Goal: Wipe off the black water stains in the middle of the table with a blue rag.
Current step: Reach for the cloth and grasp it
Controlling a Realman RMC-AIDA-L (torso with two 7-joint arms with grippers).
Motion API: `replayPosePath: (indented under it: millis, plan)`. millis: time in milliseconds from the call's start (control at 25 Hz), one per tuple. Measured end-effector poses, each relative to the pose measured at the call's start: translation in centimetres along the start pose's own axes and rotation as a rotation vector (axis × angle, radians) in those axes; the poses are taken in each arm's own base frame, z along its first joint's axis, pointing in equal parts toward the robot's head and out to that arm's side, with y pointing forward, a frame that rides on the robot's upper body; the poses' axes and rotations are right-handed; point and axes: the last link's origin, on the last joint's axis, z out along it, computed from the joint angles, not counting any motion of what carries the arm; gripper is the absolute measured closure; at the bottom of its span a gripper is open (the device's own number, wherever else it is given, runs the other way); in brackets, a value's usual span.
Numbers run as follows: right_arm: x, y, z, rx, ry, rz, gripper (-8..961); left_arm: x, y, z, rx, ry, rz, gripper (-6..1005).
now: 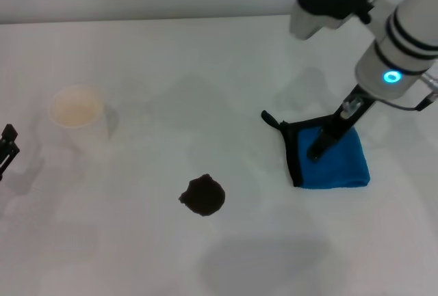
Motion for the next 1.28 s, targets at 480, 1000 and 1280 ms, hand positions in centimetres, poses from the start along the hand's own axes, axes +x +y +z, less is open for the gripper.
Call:
replayPosePath:
  millis: [480,1000,1280]
  plan:
    - [-0.8,0.0,2.5,0.034,0.008,0.002,114,0.2,0.0,0.4,-0.005,0.005,0.004,125]
    - [0.4,-1.4,3.3,0.068,0.052,0.035,115,0.4,0.0,0.6,-0.006,0.009,0.009,125]
    - [0.5,-1.3,3.6,0.064,0.057,0.038,116,0.4,0.0,0.6,-0.007,0.009,0.010,125]
